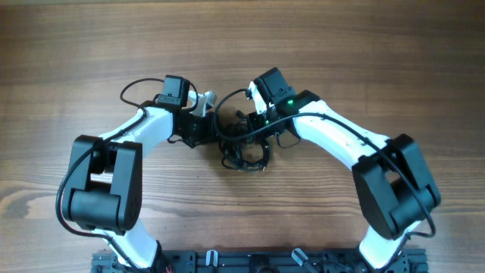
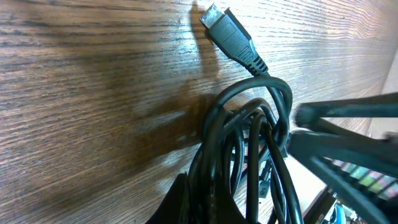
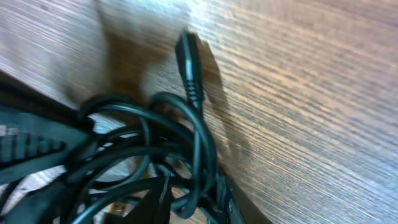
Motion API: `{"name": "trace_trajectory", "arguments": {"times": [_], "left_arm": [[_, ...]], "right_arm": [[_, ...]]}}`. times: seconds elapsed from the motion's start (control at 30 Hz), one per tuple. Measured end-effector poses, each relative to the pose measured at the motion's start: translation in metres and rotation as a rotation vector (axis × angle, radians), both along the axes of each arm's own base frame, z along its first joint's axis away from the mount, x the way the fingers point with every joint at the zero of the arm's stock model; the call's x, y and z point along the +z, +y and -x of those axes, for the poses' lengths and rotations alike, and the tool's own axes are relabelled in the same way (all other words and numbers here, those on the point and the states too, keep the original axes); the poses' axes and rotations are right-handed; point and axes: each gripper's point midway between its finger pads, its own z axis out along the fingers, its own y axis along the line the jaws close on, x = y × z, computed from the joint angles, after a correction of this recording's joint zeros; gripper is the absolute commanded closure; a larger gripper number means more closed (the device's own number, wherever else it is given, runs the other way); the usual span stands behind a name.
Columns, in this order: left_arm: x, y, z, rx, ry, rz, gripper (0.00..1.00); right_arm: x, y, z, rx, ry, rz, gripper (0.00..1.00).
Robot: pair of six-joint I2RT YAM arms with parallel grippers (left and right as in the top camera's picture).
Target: Untangle cables
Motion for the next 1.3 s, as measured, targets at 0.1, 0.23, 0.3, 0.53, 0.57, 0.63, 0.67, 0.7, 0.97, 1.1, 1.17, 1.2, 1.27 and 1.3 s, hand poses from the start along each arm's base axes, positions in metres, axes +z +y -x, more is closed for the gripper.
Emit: {"name": "trace_trajectory", "arguments": {"times": [0.1,0.23,0.3,0.53,0.57,0.63,0.67,0.7,0.97,1.1,1.17,1.2,1.27,1.3], "left_arm": [[0.0,0.0,0.0,0.0,0.0,0.0,0.96],[0.0,0.001,-0.001,0.003,-0.001,-0.003,0.96],[0.0,0.001,-0.001,0.005,0.001,-0.003,0.96],[0.008,-0.01,0.002,-0.019,0.003,0.062,0.96],[0.011,-0.012,0.003,-0.023,0.001,0.073,0.96],[0.015,-0.014,0.003,-0.022,0.004,0.08,0.96],[0.014,-0.015,0.005,-0.021,0.012,0.079,0.96],[0.014,-0.014,0.006,-0.02,0.018,0.075,0.96],[0.005,-0.003,0.0,0.03,0.022,0.006,0.96],[0.005,-0.002,-0.005,0.04,0.005,-0.001,0.96],[0.001,0.005,-0.008,0.063,0.003,-0.027,0.96],[-0.002,0.01,-0.01,0.075,0.003,-0.049,0.96],[-0.005,0.012,-0.01,0.083,0.006,-0.063,0.96],[-0.006,0.012,-0.011,0.086,0.007,-0.064,0.96]], "right_arm": [[-0.01,0.002,0.003,0.006,0.013,0.019,0.73],[-0.018,0.004,-0.005,-0.021,-0.014,0.036,0.91],[-0.02,0.003,-0.006,-0.033,-0.011,0.041,0.92],[0.039,0.003,0.011,-0.012,0.006,-0.069,0.96],[0.045,0.001,0.014,-0.009,0.015,-0.083,0.96],[0.051,-0.004,0.023,0.016,0.055,-0.105,0.96],[0.051,-0.007,0.028,0.034,0.081,-0.115,0.96],[0.052,-0.008,0.036,0.066,0.116,-0.136,0.96],[0.101,0.02,0.067,0.382,0.133,-0.496,0.92],[0.125,0.044,0.078,0.522,0.075,-0.656,0.75],[0.114,0.042,0.065,0.39,0.079,-0.539,0.58],[0.107,0.037,0.055,0.313,0.072,-0.473,0.55],[0.105,0.036,0.042,0.259,0.04,-0.445,0.37],[0.106,0.037,0.038,0.243,0.028,-0.452,0.33]]}}
